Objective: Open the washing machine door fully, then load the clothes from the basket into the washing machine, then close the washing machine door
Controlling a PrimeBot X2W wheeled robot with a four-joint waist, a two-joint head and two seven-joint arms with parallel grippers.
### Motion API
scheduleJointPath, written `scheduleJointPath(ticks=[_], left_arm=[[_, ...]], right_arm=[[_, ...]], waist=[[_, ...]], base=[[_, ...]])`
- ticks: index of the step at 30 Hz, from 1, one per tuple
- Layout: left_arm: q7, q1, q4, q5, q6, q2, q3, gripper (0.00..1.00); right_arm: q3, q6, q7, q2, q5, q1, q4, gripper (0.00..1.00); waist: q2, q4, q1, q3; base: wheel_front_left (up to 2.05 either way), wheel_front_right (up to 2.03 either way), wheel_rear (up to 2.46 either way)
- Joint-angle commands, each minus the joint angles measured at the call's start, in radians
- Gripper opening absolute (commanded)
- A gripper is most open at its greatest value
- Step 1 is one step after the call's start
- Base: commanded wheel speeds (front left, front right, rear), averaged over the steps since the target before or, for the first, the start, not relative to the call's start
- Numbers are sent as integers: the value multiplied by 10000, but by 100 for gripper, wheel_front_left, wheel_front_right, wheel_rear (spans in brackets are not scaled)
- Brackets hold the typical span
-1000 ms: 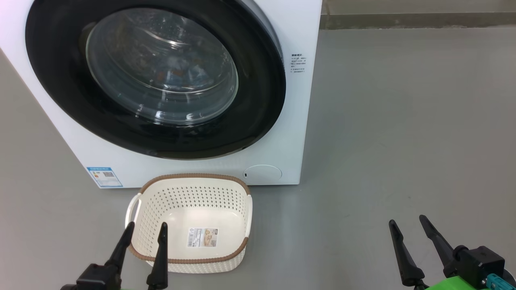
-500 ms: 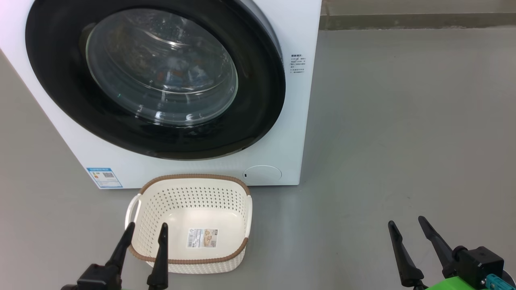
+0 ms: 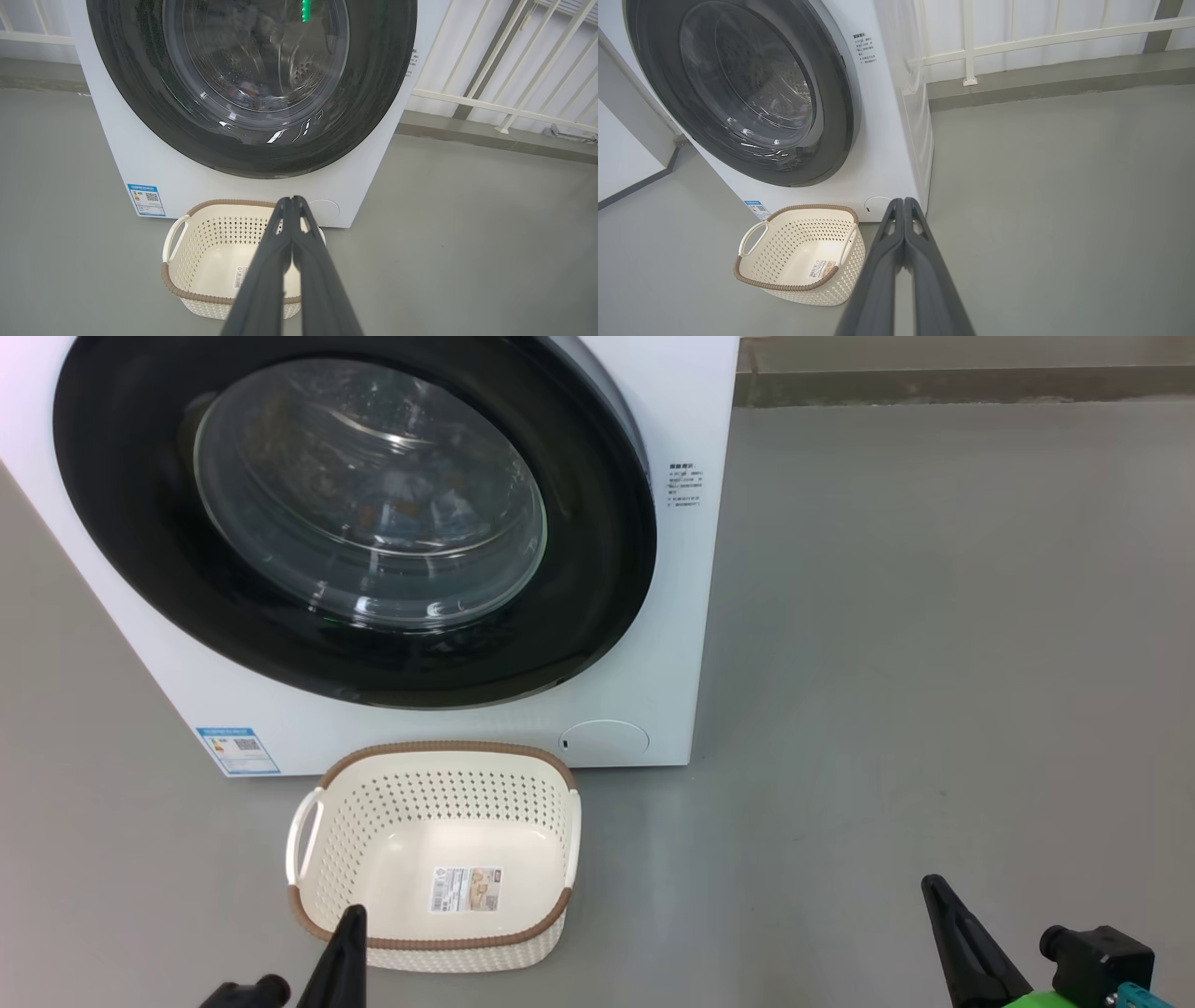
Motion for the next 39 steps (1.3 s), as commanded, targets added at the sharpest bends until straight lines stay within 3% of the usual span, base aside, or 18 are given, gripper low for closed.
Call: scheduleJointPath(ticks=[1,39], left_arm=[[64,-302,-156,-367,-106,79,190,0],[746,-807,351,-4371,-621,-12,1119,0]], right_arm=[[34,0,36,-92,453,-182,-152,0],[28,2,363,-273,4804,-944,732,0]], waist=[[0,-17,1,15],[0,-309,-4,58]], base=[[0,0,0],[0,0,0]])
